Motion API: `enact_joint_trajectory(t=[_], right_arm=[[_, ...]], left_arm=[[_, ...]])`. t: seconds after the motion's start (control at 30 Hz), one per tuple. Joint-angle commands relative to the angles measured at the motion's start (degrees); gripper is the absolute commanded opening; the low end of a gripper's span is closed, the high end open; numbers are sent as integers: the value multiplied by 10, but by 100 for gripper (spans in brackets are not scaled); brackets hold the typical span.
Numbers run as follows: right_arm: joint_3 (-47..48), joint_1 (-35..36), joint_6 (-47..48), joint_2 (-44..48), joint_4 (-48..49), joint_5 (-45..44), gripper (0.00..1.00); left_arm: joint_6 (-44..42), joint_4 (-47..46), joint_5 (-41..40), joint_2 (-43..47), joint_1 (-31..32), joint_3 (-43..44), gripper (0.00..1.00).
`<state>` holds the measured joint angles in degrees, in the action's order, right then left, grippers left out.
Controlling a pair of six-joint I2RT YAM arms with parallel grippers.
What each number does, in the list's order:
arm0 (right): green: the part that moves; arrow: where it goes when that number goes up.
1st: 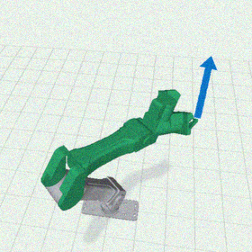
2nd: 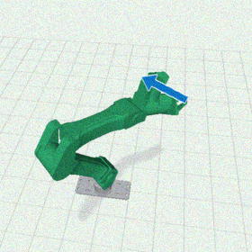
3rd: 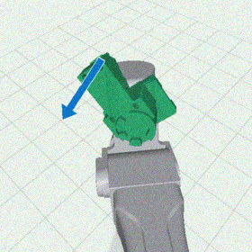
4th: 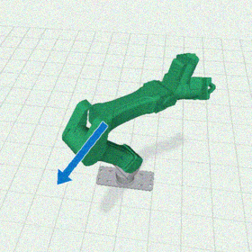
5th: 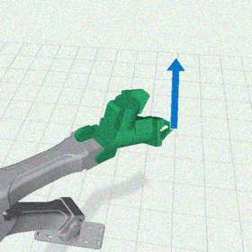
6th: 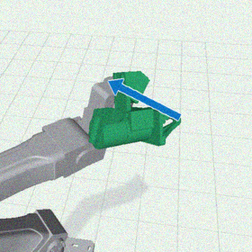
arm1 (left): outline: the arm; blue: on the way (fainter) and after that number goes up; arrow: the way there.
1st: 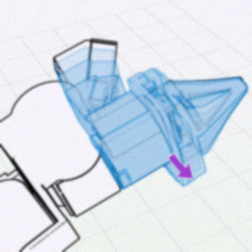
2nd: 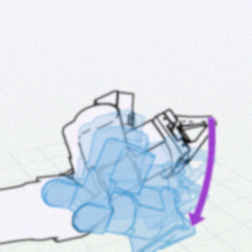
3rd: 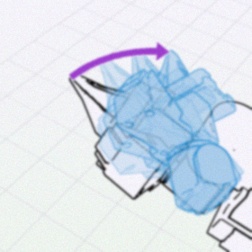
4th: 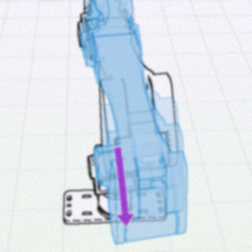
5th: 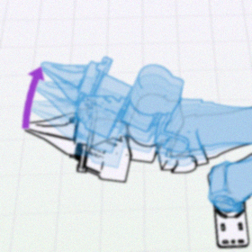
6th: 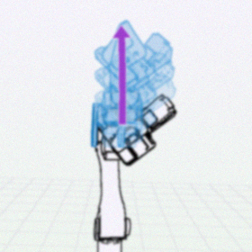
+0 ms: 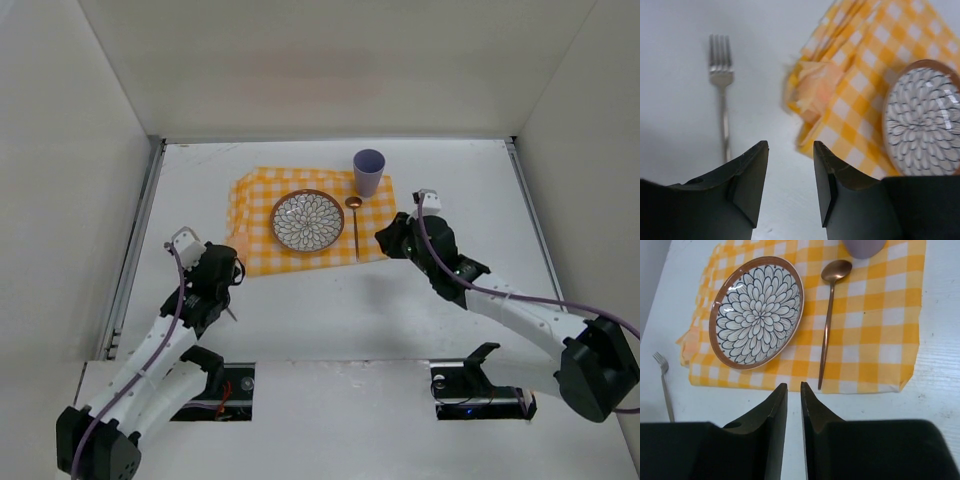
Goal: Set the dinner table for one person
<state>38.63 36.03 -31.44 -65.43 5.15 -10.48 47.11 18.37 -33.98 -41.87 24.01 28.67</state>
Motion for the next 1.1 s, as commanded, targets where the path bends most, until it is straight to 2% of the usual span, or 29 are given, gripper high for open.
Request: enact_joint_trajectory(t=[0.0,0.17,0.43,0.6,0.8,0.93,1.07], right_arm=[[-16,4,-27,-7,86,6,24],[-15,4,-32,-24,86,20,26],[-10,4,-30,-53,89,23,29],[-10,4,-29,-54,92,24,32],[-11,4,-29,-58,90,24,35],[-12,4,-29,-58,90,24,35],[-16,-5,-30,-54,88,18,39]], left_arm=[[49,171,-7,-7,-12,20,38],[85,173,2,-45,-26,-9,38],[17,0,25,-73,-93,-69,35],[7,-35,65,-115,-127,-77,33],[-4,-65,85,-148,-132,-94,31],[-9,-55,83,-160,-137,-85,25],[-13,-37,85,-167,-138,-73,10]])
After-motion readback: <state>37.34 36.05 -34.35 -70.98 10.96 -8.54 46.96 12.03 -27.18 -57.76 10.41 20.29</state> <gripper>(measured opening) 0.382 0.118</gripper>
